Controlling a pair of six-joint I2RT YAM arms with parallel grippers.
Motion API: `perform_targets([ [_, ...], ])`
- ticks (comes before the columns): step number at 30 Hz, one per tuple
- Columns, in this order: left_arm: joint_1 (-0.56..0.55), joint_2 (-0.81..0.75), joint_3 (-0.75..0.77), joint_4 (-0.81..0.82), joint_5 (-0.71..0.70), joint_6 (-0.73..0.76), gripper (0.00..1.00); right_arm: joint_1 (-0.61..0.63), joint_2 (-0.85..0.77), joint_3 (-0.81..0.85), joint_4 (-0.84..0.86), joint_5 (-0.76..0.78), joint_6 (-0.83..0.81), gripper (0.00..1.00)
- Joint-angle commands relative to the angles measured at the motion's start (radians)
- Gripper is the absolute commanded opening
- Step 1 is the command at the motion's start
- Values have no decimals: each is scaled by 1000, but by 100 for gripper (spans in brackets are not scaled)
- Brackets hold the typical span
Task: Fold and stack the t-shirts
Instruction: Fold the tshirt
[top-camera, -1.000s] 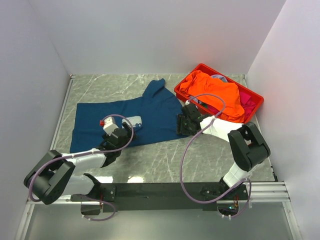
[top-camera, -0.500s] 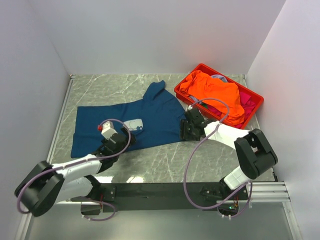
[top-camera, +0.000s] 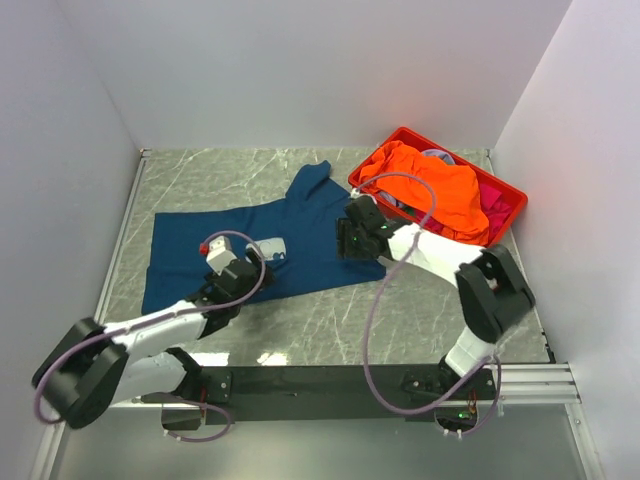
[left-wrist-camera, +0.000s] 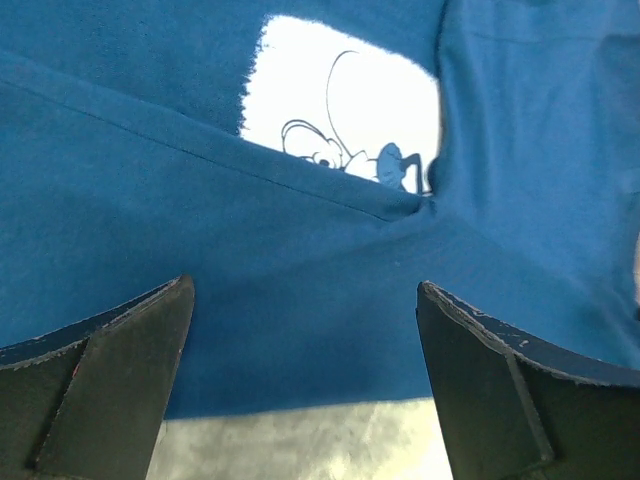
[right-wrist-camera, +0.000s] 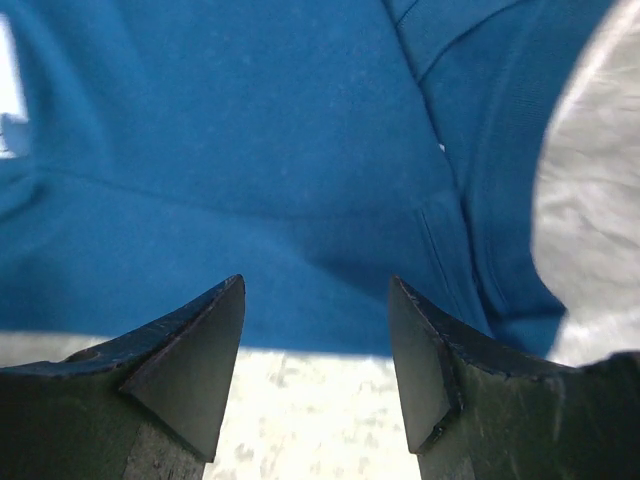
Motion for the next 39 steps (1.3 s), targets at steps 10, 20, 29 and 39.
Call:
perform_targets([
  [10,-3,192,1,135,16,29,99,74,158,-33,42,30,35,65],
  [20,-14,88,-77,22,47,-32,99,171,56,-244,-6,51,142,65],
  [29,-84,-90,-164,-86,87,-150,99,235,-99,-341,-111,79,216,65],
  [39,-190,-272,-217,-224,76,-273,99,271,-246,-461,-157,39,288,66],
])
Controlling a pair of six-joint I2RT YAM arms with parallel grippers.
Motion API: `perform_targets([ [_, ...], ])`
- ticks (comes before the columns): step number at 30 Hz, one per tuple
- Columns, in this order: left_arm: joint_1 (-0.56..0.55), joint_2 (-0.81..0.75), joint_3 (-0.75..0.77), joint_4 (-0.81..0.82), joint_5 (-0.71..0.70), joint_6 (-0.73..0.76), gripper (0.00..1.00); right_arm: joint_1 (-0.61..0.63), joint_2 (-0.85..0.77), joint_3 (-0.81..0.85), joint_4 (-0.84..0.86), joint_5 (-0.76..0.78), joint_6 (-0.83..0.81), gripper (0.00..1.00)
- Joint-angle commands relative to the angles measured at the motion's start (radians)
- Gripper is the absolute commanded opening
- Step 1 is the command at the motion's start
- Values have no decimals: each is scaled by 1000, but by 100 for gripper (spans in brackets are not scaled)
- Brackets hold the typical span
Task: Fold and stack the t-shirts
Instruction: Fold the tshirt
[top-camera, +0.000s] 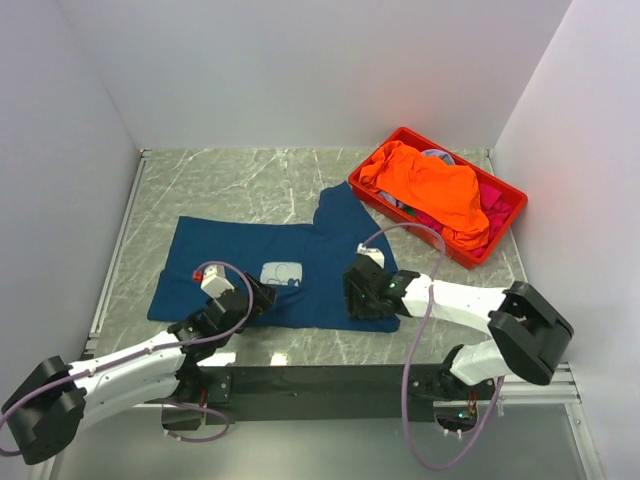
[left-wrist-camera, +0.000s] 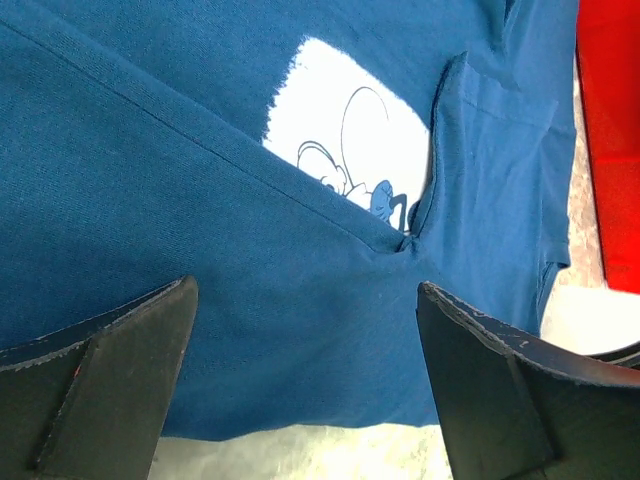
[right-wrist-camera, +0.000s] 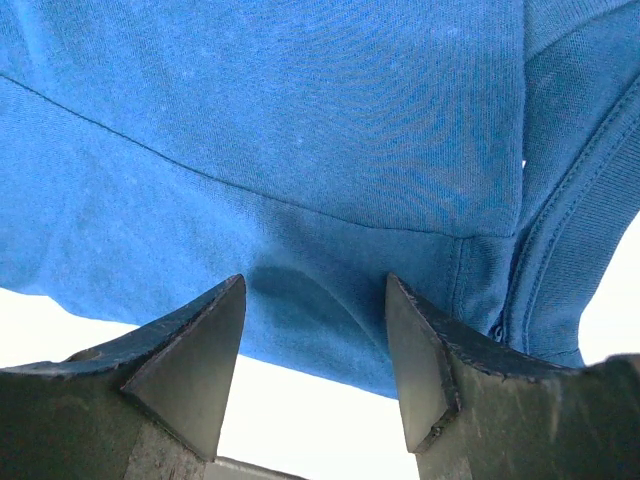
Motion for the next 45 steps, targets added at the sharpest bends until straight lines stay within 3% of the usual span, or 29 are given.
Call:
perform_targets([
  [1,-47,3,-24,-180,38,-73,99,21,-18,-77,-150,-39,58,66],
  [10,-136,-74,36,-335,-31,-137,99,44,-114,-101,-211,-25,88,66],
  [14,-135,-73,138,-314,-66,-36,99,42,-122,36,-259,33,49,68],
  [18,-125,47,261,-331,-148,33,99,27,-59,173,-255,78,-7,69],
  [21,-67,105,317,-264,-123,114,99,1,14,271,-230,78,-67,69],
  [28,290,233,338,-75,2,297,99,-48,208,480,-156,108,-173,70],
  [31,387,317,350,9,33,337,99,-51,304,561,-149,150,-202,69],
  [36,479,461,384,80,105,371,99,-59,444,644,-136,177,-216,70],
  [45,605,535,312,171,237,360,99,-51,544,621,-81,151,-199,69],
])
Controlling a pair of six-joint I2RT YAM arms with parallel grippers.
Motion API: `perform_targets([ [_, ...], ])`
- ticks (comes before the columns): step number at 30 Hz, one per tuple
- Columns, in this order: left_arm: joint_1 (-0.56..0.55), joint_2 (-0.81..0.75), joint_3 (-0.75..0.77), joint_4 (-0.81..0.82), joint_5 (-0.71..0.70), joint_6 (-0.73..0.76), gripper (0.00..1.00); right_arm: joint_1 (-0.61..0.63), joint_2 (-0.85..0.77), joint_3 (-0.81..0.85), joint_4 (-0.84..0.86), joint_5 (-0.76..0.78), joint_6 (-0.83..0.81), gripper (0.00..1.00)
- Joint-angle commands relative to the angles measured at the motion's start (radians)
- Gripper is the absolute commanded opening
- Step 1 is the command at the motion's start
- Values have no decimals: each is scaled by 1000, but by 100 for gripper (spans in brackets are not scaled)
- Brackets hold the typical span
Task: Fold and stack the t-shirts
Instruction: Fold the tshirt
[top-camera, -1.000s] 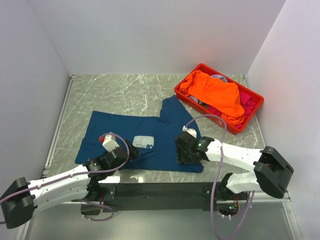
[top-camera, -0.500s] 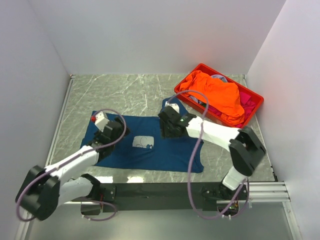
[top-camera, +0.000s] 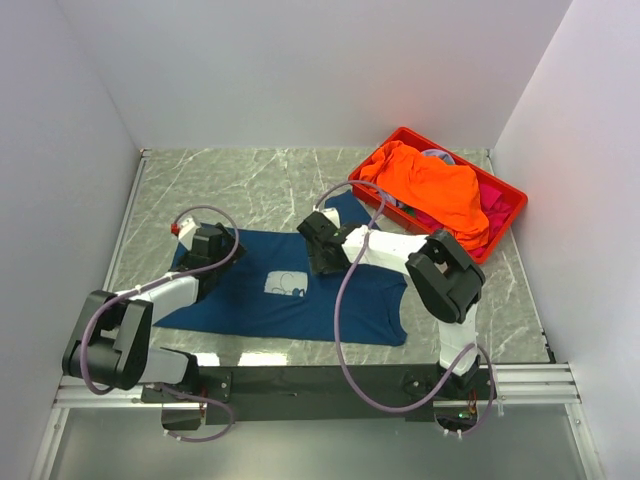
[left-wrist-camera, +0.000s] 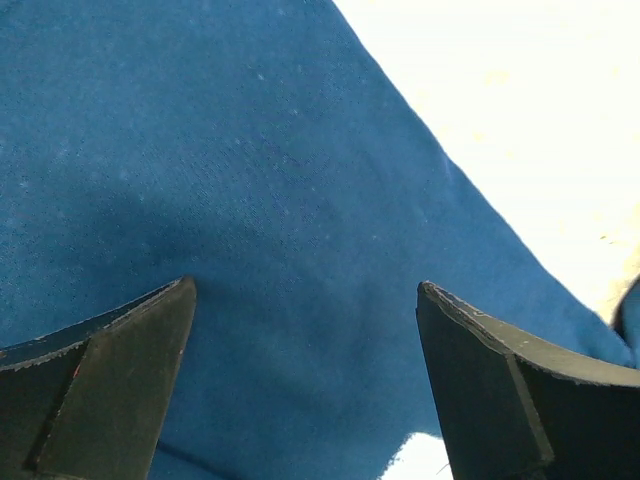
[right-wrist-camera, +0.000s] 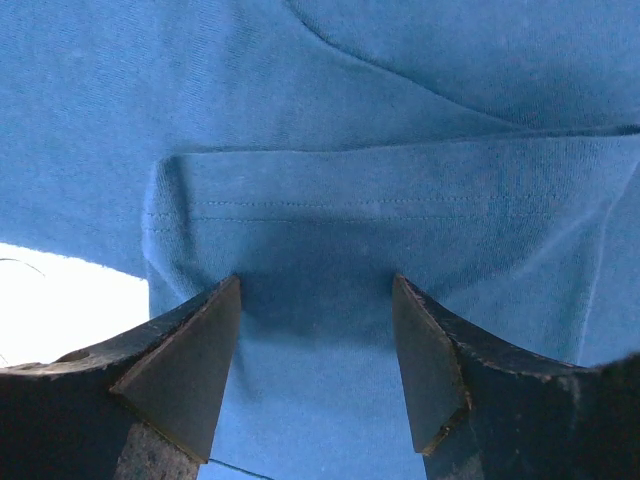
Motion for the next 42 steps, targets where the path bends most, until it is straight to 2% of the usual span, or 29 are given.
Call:
perform_targets([
  [1,34,7,-25,59,71,13,99,2,8,-6,48,17,2,69],
  [20,82,-202,-131,-53,63,-33,99,155,-9,-103,74,-57,68,68],
  [26,84,-295,-126,-100,42,-32,99,160,-47,-104,51,-41,71,68],
  [30,84,-334,-48,-150,7,2,99,110,-93,0,-49,37,11,69],
  [35,85,-263,70,-150,0,53,99,-34,-135,118,-46,-7,-62,69],
  [41,119,-116,171,-130,68,97,99,-206,-3,323,-20,-119,-155,68],
  [42,122,-107,175,-127,91,103,99,-222,26,401,-32,-135,-176,68],
])
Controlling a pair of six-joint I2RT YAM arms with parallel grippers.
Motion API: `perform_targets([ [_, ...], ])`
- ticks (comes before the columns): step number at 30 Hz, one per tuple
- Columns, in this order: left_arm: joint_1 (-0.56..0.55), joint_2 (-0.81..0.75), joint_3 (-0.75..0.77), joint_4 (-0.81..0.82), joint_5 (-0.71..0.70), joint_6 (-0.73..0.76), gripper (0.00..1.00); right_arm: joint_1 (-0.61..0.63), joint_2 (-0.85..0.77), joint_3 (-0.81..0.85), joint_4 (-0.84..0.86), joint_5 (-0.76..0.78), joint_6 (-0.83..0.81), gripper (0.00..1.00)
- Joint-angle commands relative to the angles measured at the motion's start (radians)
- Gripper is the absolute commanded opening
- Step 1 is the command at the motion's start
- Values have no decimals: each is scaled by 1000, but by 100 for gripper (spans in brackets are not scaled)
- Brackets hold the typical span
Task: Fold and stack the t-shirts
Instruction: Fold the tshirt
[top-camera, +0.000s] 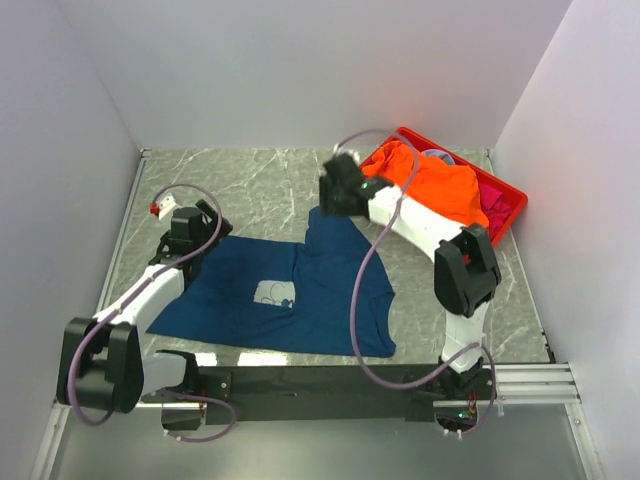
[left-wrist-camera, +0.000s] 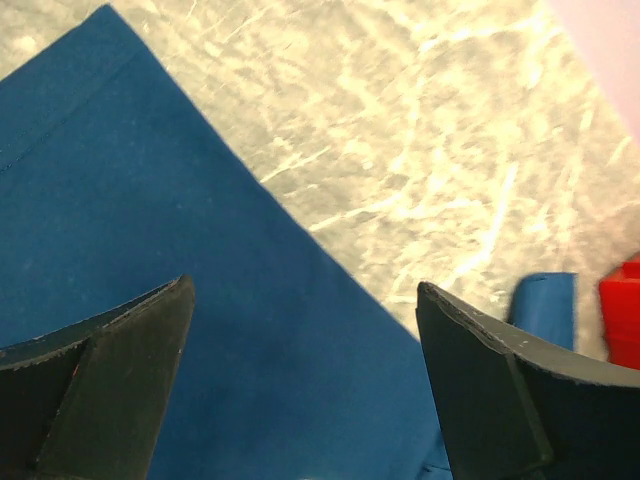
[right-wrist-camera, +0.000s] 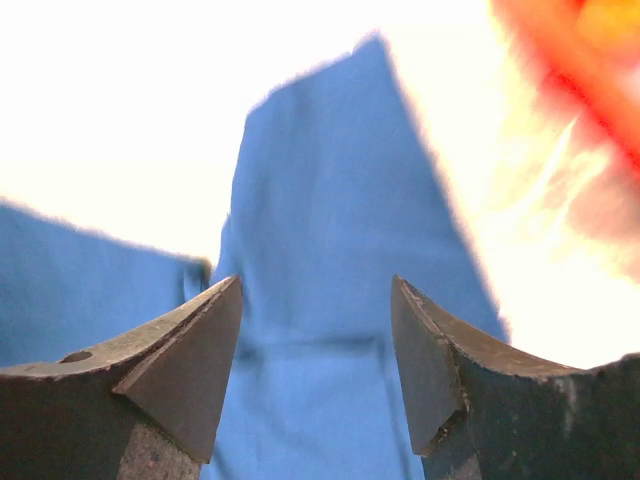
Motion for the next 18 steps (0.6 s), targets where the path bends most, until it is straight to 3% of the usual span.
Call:
perform_targets([
  [1,22,42,33,21,59,49,99,-52,127,169,-9,-69,-80,67],
  [6,45,59,14,41,103,58,99,-119,326,479,-118,-131,-123,63],
  [9,54,53,17,31,117,66,99,-139,440,581,-152,-157,-136,62],
  [18,65,24,20,16,146,75,99,-170,518,609,-128,-172,-129,62],
])
